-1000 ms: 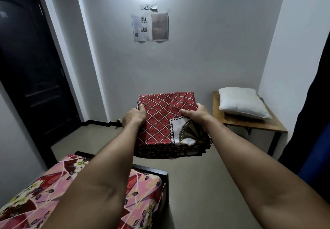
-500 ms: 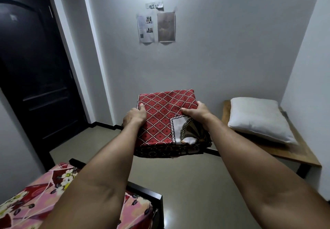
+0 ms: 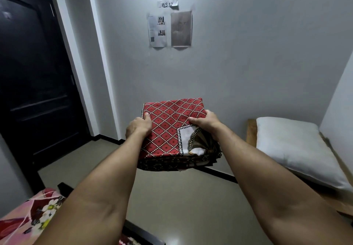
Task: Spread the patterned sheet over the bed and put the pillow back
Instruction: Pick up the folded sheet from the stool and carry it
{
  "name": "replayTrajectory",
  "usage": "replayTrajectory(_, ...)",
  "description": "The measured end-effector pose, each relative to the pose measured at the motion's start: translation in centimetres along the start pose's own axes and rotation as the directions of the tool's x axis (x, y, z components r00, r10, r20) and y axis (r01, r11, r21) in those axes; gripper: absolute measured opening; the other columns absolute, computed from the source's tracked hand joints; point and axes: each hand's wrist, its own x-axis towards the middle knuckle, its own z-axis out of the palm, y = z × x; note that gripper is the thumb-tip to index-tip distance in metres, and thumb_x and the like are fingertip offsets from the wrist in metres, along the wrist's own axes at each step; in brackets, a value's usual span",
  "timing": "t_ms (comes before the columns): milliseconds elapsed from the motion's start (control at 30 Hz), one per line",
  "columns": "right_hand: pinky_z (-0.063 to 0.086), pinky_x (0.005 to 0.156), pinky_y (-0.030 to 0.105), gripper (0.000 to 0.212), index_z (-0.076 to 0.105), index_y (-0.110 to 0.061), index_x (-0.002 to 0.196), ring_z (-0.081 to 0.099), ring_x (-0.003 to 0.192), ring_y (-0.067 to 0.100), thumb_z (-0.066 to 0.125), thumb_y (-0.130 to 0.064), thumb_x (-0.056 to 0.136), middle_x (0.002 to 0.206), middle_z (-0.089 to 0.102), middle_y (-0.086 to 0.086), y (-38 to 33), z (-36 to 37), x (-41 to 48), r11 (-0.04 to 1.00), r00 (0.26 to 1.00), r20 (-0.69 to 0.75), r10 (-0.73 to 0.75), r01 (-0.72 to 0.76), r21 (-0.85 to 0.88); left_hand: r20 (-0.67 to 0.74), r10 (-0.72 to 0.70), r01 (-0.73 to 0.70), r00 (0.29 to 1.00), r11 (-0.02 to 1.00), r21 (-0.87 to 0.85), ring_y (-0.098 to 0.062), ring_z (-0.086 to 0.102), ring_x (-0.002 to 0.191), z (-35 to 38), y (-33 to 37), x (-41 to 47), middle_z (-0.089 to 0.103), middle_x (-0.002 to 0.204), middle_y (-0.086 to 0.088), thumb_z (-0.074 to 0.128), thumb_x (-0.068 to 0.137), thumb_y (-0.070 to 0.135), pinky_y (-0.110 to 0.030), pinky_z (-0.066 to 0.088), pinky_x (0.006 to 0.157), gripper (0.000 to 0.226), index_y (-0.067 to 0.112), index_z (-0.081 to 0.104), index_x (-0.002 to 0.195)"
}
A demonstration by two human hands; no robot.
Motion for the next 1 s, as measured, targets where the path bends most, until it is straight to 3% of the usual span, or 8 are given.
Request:
replayTrajectory(400,0.06,0.091,0.042,0.084,0.066,-0.022,0.112,0.075,0.092,0.018,0.087,-0.057,0.039,0.101,0.077,-0.004,-3.4,6.2,18.6,0.998,0.998,0.031,-0.048,0.047,0.042,-0.062,-0.022,0.02,0.998,1.0,-0.024,-0.039,0.055,0.123,0.5,3.2,18.8,0.059,0.134,-0.02,0.019,0.102,0.059,-0.043,0.043,0.099,0.074,0.003,0.057,0.133)
replayTrajectory(567,0.059,0.091,0.041,0.072,0.066,-0.021,0.114,0.074,0.092,0.018,0.09,-0.05,0.052,0.102,0.076,-0.004,-4.3,8.7,22.7,0.999,0.998,0.053,-0.043,0.041,0.028,-0.078,-0.043,0.041,0.996,0.999,-0.02,-0.039,0.056,0.121,0.9,2.7,23.4,0.061,0.131,-0.019,0.021,0.101,0.059,-0.042,0.044,0.098,0.073,0.004,0.059,0.13)
replayTrajectory(667,0.06,0.09,0.042,0.076,0.066,-0.023,0.109,0.074,0.091,0.018,0.089,-0.056,0.044,0.1,0.077,-0.005,-4.5,10.6,25.9,0.999,0.996,0.069,-0.053,0.053,0.006,-0.102,-0.076,0.072,0.992,0.996,-0.045,-0.039,0.057,0.119,1.3,1.9,26.1,0.062,0.129,-0.019,0.02,0.101,0.059,-0.042,0.045,0.097,0.073,0.005,0.061,0.128)
replayTrajectory(800,0.058,0.093,0.043,0.043,0.066,-0.024,0.095,0.074,0.092,0.019,0.091,-0.041,0.064,0.099,0.076,-0.004,-4.7,13.5,29.5,0.995,0.986,0.137,-0.091,0.094,-0.014,-0.126,-0.142,0.138,0.982,0.99,-0.038,-0.038,0.057,0.12,1.8,0.7,28.8,0.062,0.13,-0.017,0.02,0.101,0.059,-0.042,0.045,0.096,0.072,0.007,0.06,0.13)
replayTrajectory(1000,0.059,0.092,0.041,0.061,0.069,-0.025,0.102,0.074,0.092,0.016,0.088,-0.053,0.051,0.097,0.077,-0.008,-4.9,18.3,36.8,0.991,0.956,0.267,-0.119,0.132,-0.03,-0.192,-0.267,0.261,0.944,0.964,-0.058,-0.038,0.06,0.115,2.8,-0.8,33.6,0.064,0.124,-0.017,0.021,0.101,0.061,-0.041,0.047,0.09,0.073,0.007,0.063,0.125)
